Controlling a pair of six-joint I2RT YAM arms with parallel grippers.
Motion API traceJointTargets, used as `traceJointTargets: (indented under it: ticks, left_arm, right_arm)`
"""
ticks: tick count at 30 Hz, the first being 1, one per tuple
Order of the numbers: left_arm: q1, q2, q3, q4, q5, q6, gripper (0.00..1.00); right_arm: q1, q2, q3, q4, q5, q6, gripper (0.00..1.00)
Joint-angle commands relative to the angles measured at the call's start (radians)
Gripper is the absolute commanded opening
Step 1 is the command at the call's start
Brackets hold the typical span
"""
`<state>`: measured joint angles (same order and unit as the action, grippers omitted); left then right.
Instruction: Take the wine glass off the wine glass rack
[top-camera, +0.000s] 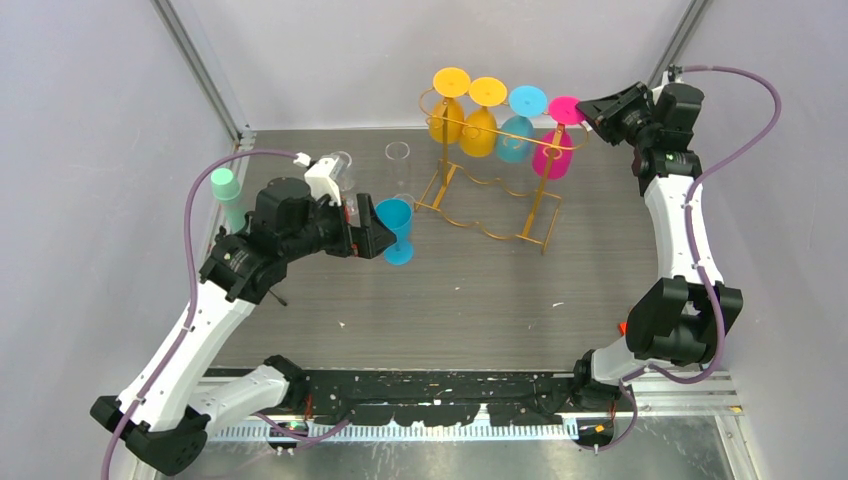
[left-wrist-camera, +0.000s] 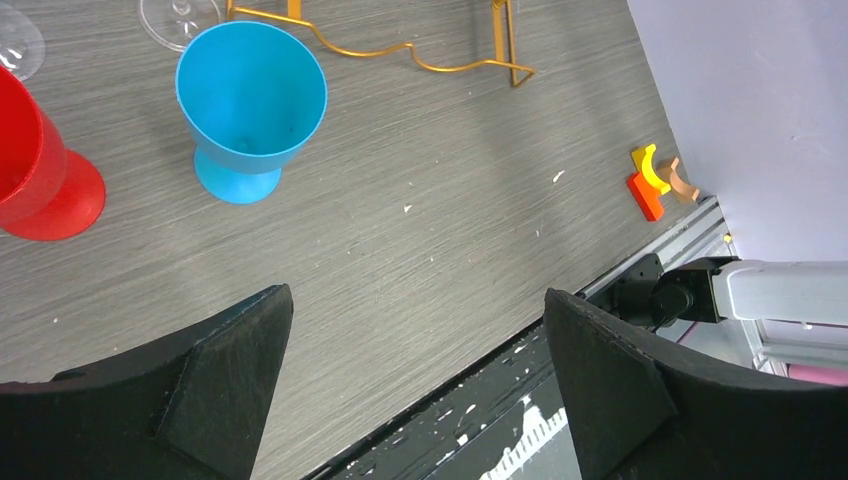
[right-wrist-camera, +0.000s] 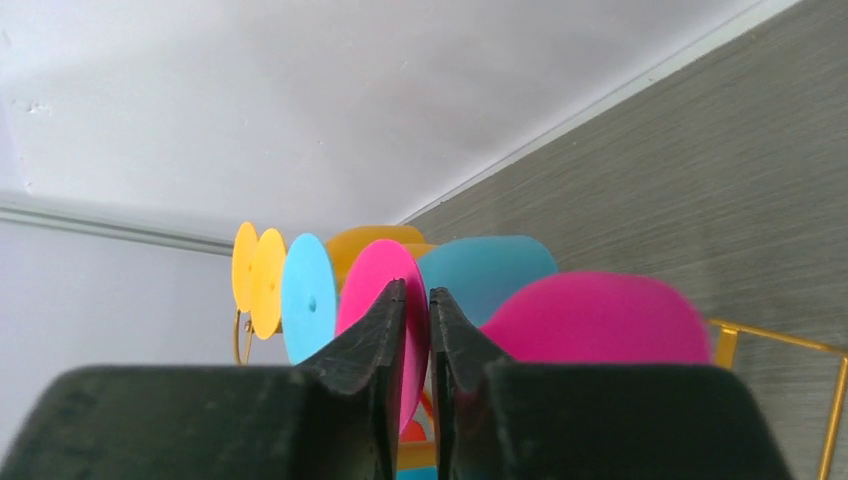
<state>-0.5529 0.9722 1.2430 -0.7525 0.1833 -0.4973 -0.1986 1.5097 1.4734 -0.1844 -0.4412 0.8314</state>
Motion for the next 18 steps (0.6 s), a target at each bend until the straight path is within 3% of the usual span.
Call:
traceJointTargets:
  ticks: [1, 3, 5, 11, 18]
  left_arm:
    - [0.005, -0.006, 0.015, 0.036, 0.03, -0.012, 1.0]
    - [0.005, -0.008, 0.018, 0.034, 0.033, -0.01, 1.0]
    - [0.005, -0.006, 0.027, 0.032, 0.031, -0.003, 1.0]
    - [0.005, -0.007, 0.042, 0.04, 0.032, 0.006, 1.0]
    - [0.005, -0.013, 0.044, 0.066, 0.011, 0.029, 1.0]
  right_arm:
    - [-0.004, -0.034, 0.0, 0.074, -0.058, 0.031, 0.1]
    - [-0.004, -0.037, -0.001, 0.1, -0.061, 0.054, 0.02]
    - [-0.004, -0.044, 0.001, 0.119, -0.054, 0.066, 0.01]
    - [-0.004, -0.054, 0.002, 0.177, -0.025, 0.104, 0.0]
    - [-0.003, -0.006, -0.027, 0.379, -0.008, 0.242, 0.0]
